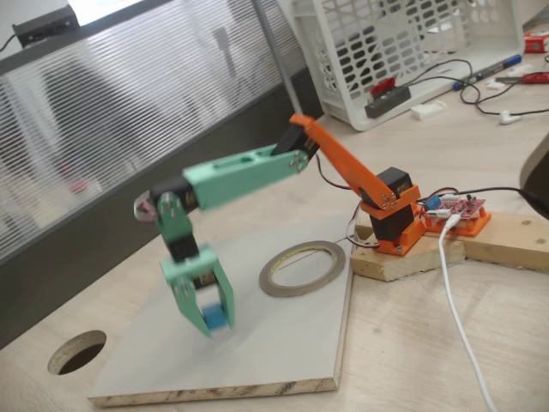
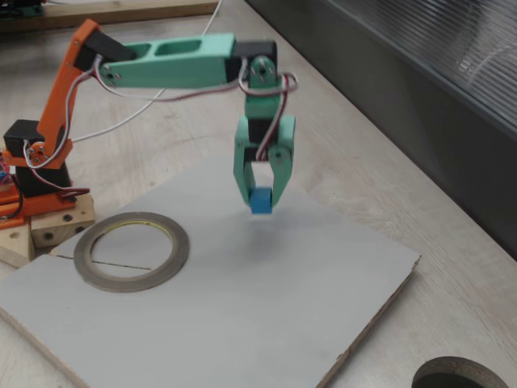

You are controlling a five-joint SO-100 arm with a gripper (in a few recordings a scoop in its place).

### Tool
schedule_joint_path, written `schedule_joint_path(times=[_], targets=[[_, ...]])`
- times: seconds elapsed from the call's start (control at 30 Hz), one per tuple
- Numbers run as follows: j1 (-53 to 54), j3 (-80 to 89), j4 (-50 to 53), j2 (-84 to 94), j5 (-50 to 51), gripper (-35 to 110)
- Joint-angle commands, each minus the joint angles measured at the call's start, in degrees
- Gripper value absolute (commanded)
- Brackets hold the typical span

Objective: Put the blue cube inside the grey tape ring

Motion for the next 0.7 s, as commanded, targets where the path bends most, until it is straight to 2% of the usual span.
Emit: schedule_joint_path(times=[0.0, 0.37, 0.5, 0.67], targets=[[-0.4, -0.6, 0.2, 14.0, 0.9, 8], [0.4, -0.5, 0.2, 16.8, 1.2, 8], [8.3, 0.1, -0.5, 17.6, 0.8, 8], [23.2, 8.1, -0.6, 18.2, 0.6, 8]])
